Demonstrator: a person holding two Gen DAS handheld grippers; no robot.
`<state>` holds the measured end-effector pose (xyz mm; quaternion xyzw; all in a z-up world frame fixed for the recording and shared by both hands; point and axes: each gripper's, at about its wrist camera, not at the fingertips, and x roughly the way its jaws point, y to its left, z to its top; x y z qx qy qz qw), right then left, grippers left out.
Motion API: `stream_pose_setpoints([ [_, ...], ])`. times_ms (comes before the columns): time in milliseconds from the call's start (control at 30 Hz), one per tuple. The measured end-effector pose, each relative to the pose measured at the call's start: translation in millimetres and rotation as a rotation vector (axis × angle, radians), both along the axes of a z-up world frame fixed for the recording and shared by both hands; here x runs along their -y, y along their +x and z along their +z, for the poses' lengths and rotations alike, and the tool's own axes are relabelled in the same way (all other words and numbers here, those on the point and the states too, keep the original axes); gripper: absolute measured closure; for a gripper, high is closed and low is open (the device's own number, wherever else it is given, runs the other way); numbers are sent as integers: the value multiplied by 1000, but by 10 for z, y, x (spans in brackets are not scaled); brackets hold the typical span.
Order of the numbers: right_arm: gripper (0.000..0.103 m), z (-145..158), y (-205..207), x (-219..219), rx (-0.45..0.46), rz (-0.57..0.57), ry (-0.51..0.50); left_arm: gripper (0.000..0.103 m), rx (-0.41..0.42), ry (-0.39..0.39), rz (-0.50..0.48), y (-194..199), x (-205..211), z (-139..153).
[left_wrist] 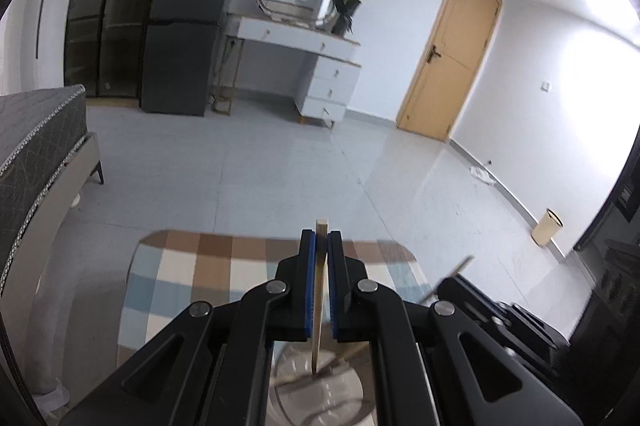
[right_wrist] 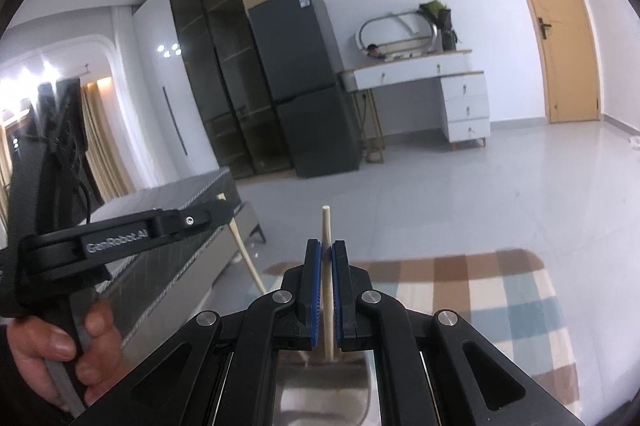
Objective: Organize utensils
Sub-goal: 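Open the right tool to drop its chopstick into the caddy while the left tool releases its own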
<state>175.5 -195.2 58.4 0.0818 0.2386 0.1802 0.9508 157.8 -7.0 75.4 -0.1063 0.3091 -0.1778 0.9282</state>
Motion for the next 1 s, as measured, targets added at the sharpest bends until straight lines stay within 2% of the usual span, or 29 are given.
stream_pose_setpoints([
  [67,95,-35,-39,-19,-16,10,-4,102,-25,12,-12,1,20,-32],
  [200,95,-81,-152,2,-45,16,1,102,-125,36,-102,24,121,-139],
  [333,94,-129,-321,98,-75,-15,5,100,-164,58,-106,-47,136,-150],
  [400,88,-148,-436,179,-90,-43,11,100,-182,53,-88,-110,105,-127],
  [467,71,-167,-560,269,-106,-62,3,98,-193,53,-71,-201,66,-126],
  [500,66,-166,-591,295,-117,-58,-9,97,-198,57,-65,-250,54,-119],
  [633,63,-37,-793,415,-103,-69,-37,97,-204,84,-49,-481,69,-76],
  [733,46,103,-961,459,-75,-81,-29,93,-187,106,-40,-650,104,-25],
  [767,39,145,-1027,453,-62,-81,-28,86,-177,110,-35,-714,110,-9],
  [900,31,273,-1298,405,9,-67,-37,48,-111,122,7,-991,118,65],
  [933,25,300,-1397,382,33,-62,-47,45,-95,125,22,-1033,110,64],
  [1000,19,321,-1521,355,66,-53,-63,31,-59,141,80,-1146,84,74],
])
